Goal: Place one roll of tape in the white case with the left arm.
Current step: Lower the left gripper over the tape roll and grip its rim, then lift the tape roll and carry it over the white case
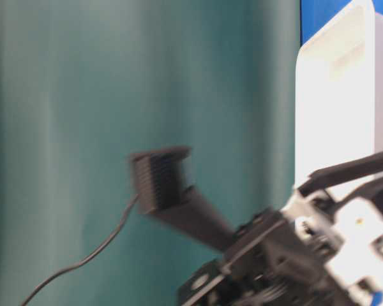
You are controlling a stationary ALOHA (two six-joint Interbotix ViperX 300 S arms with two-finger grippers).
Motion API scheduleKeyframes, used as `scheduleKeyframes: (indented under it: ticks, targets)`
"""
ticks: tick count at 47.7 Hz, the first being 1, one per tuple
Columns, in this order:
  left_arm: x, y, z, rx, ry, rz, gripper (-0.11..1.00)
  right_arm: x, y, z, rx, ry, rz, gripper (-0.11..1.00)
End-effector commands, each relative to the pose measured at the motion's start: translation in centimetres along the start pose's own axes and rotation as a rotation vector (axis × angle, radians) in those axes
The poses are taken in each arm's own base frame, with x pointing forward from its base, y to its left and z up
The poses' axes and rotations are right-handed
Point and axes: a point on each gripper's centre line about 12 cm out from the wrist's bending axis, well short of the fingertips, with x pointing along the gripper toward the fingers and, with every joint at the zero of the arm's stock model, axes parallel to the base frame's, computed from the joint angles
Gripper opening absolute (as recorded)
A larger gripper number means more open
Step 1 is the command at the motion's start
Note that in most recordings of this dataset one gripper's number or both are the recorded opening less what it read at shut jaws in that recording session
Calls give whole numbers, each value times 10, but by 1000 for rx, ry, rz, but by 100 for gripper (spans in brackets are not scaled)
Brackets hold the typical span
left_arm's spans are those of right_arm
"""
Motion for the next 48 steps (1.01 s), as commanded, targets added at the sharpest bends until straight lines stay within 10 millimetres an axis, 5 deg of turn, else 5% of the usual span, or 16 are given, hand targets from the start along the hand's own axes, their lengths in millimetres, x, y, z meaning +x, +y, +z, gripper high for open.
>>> scheduleKeyframes:
  ticks: [1,21,32,41,48]
  targets:
    - [2,1,13,0,-16,3,89,1,-1,2,2,-5,-3,-11]
    - [22,3,5,7,117,25,83,1,-1,0,3,12,-3,-11]
    - [20,2,5,11,190,36,25,1,-1,0,2,12,-3,-11]
    - [10,-1,23,19,179,36,26,1,-1,0,2,12,-3,-11]
    - [-16,-8,46,26,151,29,26,1,-1,0,3,15,-3,-11]
